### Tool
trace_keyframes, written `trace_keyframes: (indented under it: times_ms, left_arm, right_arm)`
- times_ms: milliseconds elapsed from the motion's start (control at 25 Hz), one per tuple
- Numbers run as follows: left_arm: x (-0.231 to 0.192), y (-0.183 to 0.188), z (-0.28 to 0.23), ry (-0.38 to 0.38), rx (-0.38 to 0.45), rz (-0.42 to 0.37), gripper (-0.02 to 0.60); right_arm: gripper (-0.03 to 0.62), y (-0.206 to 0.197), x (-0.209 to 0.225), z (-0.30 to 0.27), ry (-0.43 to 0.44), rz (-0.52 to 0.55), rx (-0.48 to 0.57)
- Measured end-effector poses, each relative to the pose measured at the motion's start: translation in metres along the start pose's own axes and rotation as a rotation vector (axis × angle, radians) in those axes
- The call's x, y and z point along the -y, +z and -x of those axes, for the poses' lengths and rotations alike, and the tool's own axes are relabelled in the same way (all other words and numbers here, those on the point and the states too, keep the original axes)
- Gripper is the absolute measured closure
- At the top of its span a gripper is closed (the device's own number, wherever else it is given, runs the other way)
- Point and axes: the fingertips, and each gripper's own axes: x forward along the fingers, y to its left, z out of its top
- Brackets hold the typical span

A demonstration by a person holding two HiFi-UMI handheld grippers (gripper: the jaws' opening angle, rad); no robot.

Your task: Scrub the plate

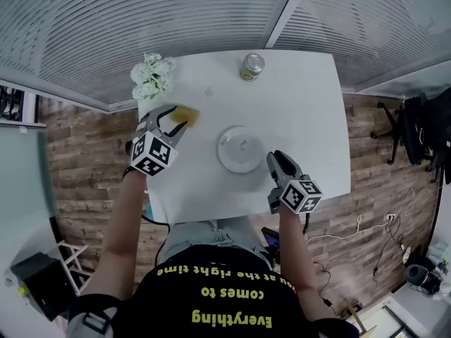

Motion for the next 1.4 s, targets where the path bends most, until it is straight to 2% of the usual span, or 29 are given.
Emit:
trace_keyframes:
  times_ms: [80,160,240,400,520,720,920,1120,1280,1400]
  left_arm:
    - [0.011,-0.008,-0.014,-0.073,-0.063,-0.086,0.350]
    - [0.016,-0.016,-0.026,-0.114,-0.121,-0.178,0.327]
    - [0.016,-0.023,-0.037,-0.123,-0.169,-0.251,0.325]
    - [0.014,-0.033,-0.052,-0.133,-0.228,-0.339,0.325]
    - [0.018,-0.039,-0.059,-0.173,-0.260,-0.401,0.306]
    - [0.029,-0.057,-0.070,-0.267,-0.332,-0.400,0.290]
    - [0.032,-0.061,-0.071,-0.278,-0.346,-0.356,0.291]
    - [0.035,-0.063,-0.069,-0.289,-0.343,-0.317,0.332]
    - [0.037,-0.065,-0.067,-0.278,-0.341,-0.300,0.397]
    - [0.040,-0.064,-0.065,-0.286,-0.333,-0.244,0.426]
  right_arm:
    - [0.424,-0.015,0.006,-0.005,-0.018,0.007,-0.068]
    - [0.407,-0.027,0.009,-0.008,-0.032,0.013,-0.120]
    - [0.393,-0.034,0.011,-0.011,-0.030,-0.001,-0.149]
    - [0.381,-0.041,0.012,-0.013,-0.019,-0.020,-0.167]
    - [0.370,-0.044,0.011,-0.013,-0.002,-0.030,-0.177]
    - [0.342,-0.053,0.006,-0.017,0.027,-0.044,-0.217]
    - [0.337,-0.059,0.006,-0.020,0.027,-0.050,-0.241]
    - [0.309,-0.067,0.001,-0.026,0.069,-0.109,-0.285]
    - [0.324,-0.069,0.002,-0.028,0.063,-0.115,-0.303]
    - [0.323,-0.068,0.003,-0.029,0.068,-0.126,-0.311]
